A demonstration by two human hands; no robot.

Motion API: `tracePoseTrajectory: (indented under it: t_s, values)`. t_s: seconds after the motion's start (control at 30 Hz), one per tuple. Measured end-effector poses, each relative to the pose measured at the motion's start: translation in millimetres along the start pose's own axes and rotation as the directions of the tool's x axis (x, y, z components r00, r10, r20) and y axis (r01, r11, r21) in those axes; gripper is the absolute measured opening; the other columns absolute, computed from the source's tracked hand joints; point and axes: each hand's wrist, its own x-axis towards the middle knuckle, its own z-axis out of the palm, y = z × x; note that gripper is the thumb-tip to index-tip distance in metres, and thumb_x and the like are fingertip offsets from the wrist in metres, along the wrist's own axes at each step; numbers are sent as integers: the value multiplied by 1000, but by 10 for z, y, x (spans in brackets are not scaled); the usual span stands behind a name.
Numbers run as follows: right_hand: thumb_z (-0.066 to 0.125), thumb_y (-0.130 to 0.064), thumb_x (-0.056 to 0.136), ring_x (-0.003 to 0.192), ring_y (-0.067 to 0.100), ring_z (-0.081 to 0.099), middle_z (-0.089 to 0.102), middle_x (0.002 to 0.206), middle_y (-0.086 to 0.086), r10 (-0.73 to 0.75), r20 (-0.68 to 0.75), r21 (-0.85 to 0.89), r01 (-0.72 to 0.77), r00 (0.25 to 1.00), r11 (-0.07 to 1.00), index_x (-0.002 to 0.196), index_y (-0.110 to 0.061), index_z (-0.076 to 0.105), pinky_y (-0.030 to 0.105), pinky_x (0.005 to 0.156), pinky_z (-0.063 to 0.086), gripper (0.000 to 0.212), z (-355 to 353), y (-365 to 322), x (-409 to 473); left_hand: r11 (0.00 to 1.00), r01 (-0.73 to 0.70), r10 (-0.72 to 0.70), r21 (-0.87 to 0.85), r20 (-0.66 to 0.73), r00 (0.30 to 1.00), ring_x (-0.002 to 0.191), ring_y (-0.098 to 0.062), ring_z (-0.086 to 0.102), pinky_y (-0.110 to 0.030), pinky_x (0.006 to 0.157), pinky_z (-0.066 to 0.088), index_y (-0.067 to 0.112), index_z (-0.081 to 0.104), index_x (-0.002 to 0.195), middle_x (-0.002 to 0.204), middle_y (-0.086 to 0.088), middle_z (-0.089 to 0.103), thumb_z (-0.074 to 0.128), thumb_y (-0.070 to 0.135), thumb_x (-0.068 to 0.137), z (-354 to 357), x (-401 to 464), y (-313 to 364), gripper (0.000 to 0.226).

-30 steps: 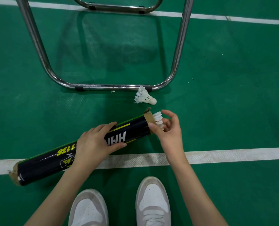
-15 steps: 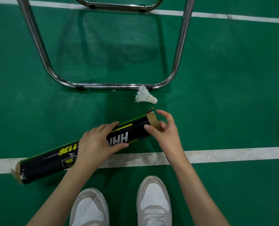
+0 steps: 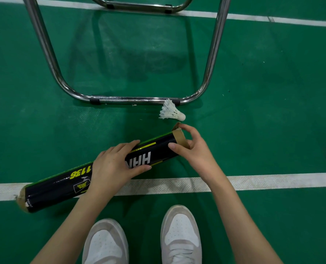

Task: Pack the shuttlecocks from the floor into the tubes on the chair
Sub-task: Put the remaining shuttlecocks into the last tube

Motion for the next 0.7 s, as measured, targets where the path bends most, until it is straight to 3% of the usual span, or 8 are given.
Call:
tracePoseTrajectory:
  t_s: [0.1, 0.2, 0.33, 0.4, 0.57, 0.7]
  values:
    - [64, -16, 85, 79, 13, 61, 69, 87, 14, -50, -39, 31, 51, 998, 998, 117, -23, 51, 23, 78, 45, 35, -47, -21, 89, 1000, 30, -30, -3, -5, 1000, 99, -23, 64, -35, 74, 47, 29, 57, 125, 111, 6, 67, 41, 81, 59, -9, 26, -24, 86]
    - [62, -15, 86, 77, 0, 60, 66, 86, 4, -99, -100, -28, 97, 990, 995, 116, -13, 54, 9, 74, 43, 31, -129, -43, 249, 997, 80, -80, -1, 7, 997, 105, -23, 61, -36, 79, 45, 31, 53, 129, 116, 6, 64, 58, 78, 61, -39, 42, -62, 83]
    - [64, -9, 85, 90, 8, 59, 66, 101, 7, -184, -186, -155, 156, 965, 976, 109, -12, 56, 15, 84, 45, 25, -198, -27, 542, 990, 142, -141, -7, 22, 990, 112, -21, 56, -36, 86, 43, 33, 48, 134, 123, 7, 60, 61, 68, 67, -73, 47, -119, 76]
    - [64, -6, 83, 94, 8, 57, 63, 107, 6, -197, -198, -200, 158, 960, 967, 110, -10, 54, 11, 82, 45, 29, -210, -24, 671, 988, 155, -155, -5, 37, 987, 114, -20, 55, -36, 87, 42, 34, 46, 134, 125, 7, 59, 60, 69, 67, -83, 54, -133, 77]
    - [65, -6, 82, 108, 2, 52, 58, 111, -11, -218, -117, -309, 173, 969, 935, 115, -16, 53, 23, 94, 41, 36, -188, -82, 874, 985, 173, -173, 8, 56, 983, 114, -19, 55, -35, 88, 42, 35, 45, 135, 126, 8, 58, 59, 71, 67, -87, 56, -153, 78]
    - [64, -8, 84, 116, 2, 46, 54, 125, -10, -177, -53, -382, 144, 983, 913, 123, -19, 49, 17, 93, 31, 43, -127, -156, 986, 985, 173, -173, 6, 61, 983, 114, -19, 55, -34, 88, 43, 35, 45, 135, 125, 9, 59, 58, 76, 65, -103, 54, -165, 82]
